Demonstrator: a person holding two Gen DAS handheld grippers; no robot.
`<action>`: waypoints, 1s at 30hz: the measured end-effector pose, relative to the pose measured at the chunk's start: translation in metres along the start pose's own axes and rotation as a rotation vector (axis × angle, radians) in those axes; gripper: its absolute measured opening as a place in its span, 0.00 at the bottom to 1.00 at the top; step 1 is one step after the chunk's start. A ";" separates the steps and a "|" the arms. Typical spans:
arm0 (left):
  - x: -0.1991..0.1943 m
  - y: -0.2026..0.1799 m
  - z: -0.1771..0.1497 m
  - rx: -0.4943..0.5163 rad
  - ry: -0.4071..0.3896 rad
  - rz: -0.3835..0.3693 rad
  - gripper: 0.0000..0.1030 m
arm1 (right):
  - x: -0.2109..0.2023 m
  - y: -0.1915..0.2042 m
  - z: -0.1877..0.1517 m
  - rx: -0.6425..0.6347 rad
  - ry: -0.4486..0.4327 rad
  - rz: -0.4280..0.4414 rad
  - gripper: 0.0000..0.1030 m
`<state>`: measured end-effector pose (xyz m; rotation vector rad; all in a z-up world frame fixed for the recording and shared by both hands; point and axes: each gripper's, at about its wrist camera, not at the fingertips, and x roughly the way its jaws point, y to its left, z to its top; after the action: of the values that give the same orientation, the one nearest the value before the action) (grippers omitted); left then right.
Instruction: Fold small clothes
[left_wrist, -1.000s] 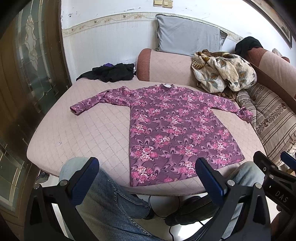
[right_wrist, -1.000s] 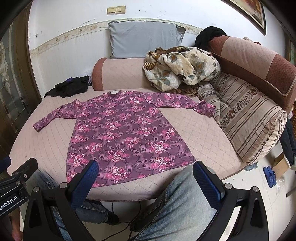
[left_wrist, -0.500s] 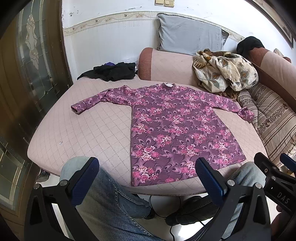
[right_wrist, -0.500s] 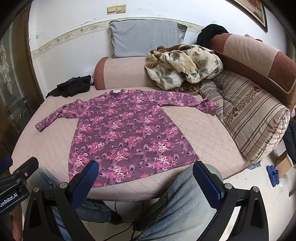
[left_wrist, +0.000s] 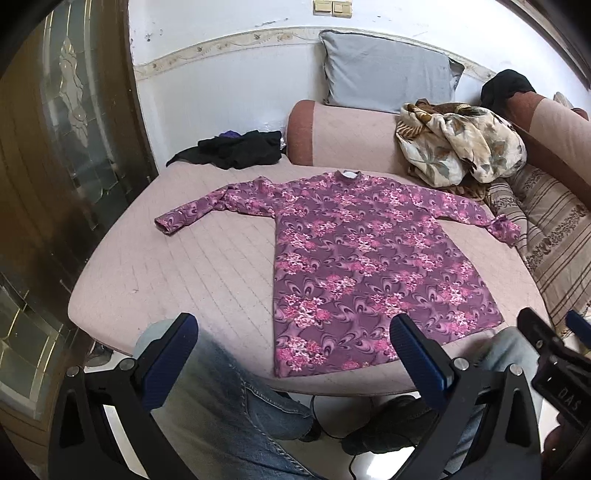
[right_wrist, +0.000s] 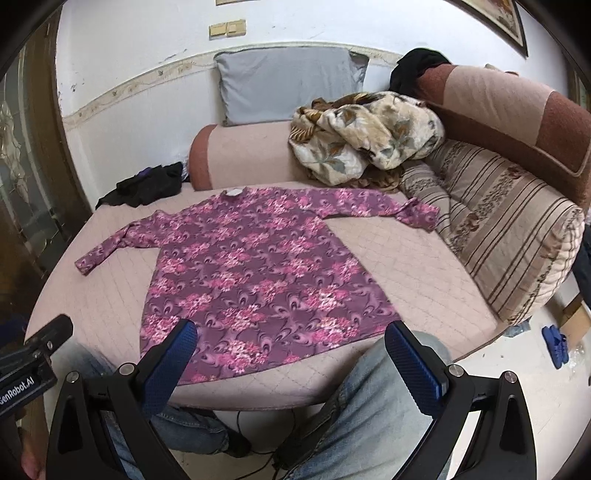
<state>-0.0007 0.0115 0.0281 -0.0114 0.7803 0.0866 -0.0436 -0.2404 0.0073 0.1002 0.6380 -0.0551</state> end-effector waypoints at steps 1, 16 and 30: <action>-0.001 -0.002 0.002 0.001 0.001 0.000 1.00 | -0.001 -0.001 -0.001 0.007 -0.003 0.010 1.00; 0.013 -0.018 0.026 0.029 -0.021 0.051 1.00 | 0.011 -0.017 0.019 0.060 0.012 0.096 1.00; 0.180 -0.140 0.114 0.236 0.138 -0.265 1.00 | 0.187 -0.176 0.123 0.291 0.096 0.027 0.80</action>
<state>0.2184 -0.1099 -0.0203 0.1040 0.9164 -0.2599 0.1644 -0.4330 -0.0197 0.3946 0.7217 -0.1173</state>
